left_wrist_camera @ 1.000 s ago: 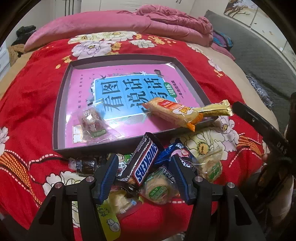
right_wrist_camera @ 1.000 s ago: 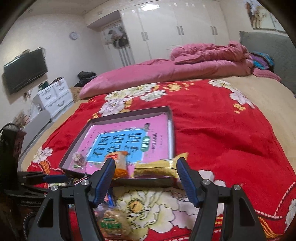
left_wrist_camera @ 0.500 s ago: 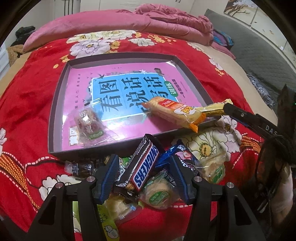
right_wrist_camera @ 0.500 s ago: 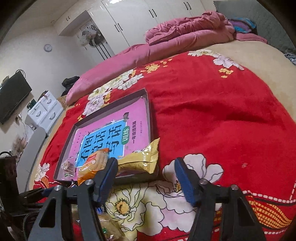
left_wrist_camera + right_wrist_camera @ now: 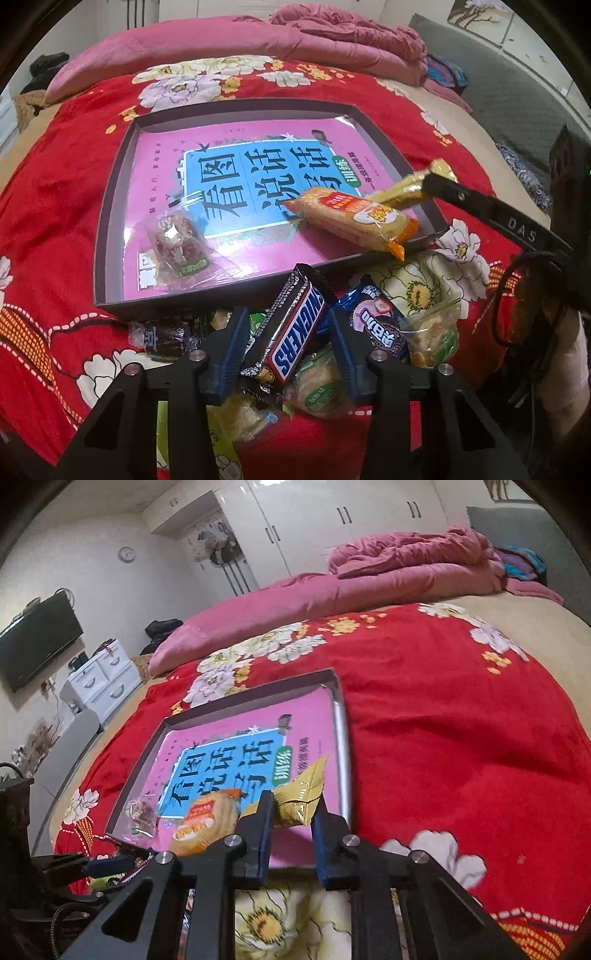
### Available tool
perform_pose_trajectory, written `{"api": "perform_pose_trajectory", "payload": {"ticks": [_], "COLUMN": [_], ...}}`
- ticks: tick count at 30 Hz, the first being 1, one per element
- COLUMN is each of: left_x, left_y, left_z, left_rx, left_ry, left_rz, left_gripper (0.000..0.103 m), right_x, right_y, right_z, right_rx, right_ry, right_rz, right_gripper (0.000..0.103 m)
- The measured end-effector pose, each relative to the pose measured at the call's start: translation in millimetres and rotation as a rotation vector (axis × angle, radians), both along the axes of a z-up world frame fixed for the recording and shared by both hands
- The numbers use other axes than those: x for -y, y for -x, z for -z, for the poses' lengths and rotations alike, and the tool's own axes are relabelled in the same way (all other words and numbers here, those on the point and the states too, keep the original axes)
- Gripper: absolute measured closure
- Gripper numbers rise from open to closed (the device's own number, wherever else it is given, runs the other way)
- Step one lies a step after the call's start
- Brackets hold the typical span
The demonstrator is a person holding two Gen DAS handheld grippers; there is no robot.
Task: Organize snacks
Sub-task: 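Set the yellow wafer bar on the roll with the right tool while the left grasps the Snickers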
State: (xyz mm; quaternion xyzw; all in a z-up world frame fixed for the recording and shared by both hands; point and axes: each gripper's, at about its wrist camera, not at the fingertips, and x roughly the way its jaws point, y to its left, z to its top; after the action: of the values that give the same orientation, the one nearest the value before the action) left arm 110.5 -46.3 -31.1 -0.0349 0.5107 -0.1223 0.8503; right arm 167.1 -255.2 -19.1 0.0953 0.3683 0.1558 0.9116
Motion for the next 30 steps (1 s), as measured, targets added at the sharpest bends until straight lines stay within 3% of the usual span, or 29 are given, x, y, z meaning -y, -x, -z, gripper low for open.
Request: {"api": "perform_pose_trajectory", "payload": {"ticks": [11, 13, 17, 25, 30], "left_x": [1, 1, 1, 1, -2], "left_y": [-6, -6, -6, -5, -3], "left_z": [4, 4, 4, 4, 4], "left_rx": [-0.002, -0.001, -0.001, -0.003, -0.009], "left_ry": [-0.003, -0.003, -0.002, -0.005, 0.005], "left_rz": [-0.002, -0.001, 0.0, 0.003, -0.004], "left_gripper": [0.063, 0.063, 0.064, 0.065, 0.068], "right_x": [-12, -10, -4, 8, 11], "right_y": [-13, -13, -15, -10, 10], "right_z": [5, 6, 5, -3, -13], "right_rx": [0.013, 0.011, 0.01, 0.024, 0.033], "right_ry": [0.063, 0.076, 0.075, 0.053, 0.026], "right_rz": [-0.006, 0.012, 0.048, 0.082, 0.057], "right_gripper": [0.082, 0.076, 0.05, 0.047, 0.04]}}
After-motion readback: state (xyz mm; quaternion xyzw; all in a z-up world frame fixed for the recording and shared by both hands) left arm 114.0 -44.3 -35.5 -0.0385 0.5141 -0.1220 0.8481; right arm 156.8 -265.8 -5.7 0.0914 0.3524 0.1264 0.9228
